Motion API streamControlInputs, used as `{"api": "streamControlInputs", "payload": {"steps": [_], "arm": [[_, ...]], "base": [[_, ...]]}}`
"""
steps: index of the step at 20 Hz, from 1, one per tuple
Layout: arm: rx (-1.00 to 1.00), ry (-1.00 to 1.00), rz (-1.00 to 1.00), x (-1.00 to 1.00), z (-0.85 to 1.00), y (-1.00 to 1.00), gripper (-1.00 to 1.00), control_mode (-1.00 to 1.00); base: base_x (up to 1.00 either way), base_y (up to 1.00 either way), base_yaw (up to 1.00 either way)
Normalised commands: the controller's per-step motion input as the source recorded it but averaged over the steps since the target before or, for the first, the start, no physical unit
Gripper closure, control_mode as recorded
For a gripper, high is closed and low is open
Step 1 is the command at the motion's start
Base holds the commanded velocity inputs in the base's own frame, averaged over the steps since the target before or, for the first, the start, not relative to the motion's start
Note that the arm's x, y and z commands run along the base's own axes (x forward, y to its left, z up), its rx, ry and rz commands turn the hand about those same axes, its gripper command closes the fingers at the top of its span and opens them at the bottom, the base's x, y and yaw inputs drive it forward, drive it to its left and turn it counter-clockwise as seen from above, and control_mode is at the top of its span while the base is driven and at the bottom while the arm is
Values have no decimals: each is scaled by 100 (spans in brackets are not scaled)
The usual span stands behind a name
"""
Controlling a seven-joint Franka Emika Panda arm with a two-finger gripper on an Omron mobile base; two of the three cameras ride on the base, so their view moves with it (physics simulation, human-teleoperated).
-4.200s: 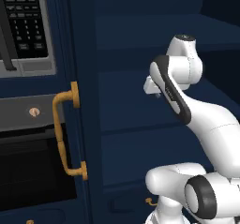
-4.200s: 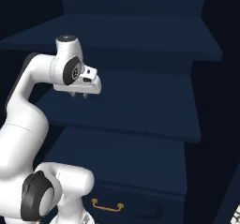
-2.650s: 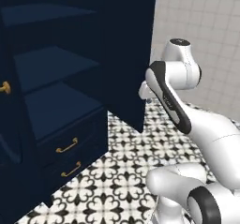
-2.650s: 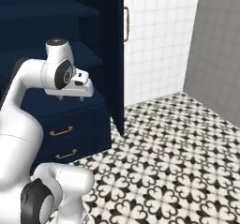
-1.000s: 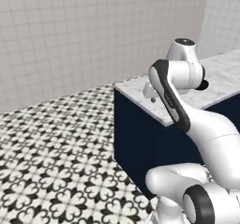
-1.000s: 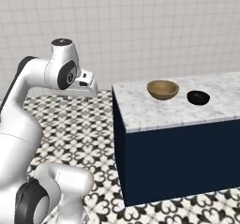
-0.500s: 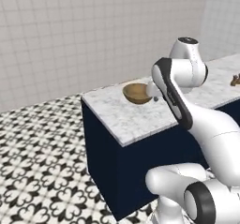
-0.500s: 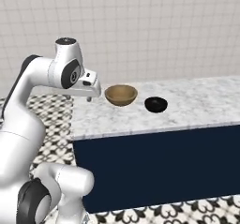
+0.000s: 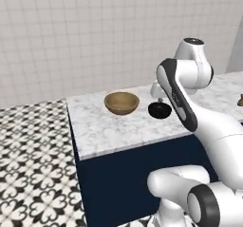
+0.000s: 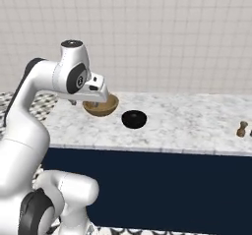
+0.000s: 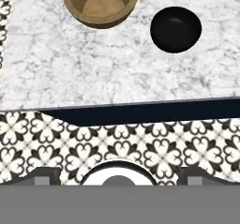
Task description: Pick up the bowls on the counter and stack them on top of one another in the open cabinet. Place the smaller bowl on top of the larger bowl.
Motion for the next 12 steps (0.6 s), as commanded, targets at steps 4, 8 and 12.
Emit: {"api": "streamControlInputs", "payload": {"steps": [4,8,12], "arm": [[0,0,0,0,0,0,-100,100],[0,0,0,0,0,0,-100,100],[1,0,0,-1,-9,-9,-100,-100]], "base": [[56,-62,55],[38,-53,50],[6,-35,18]]}}
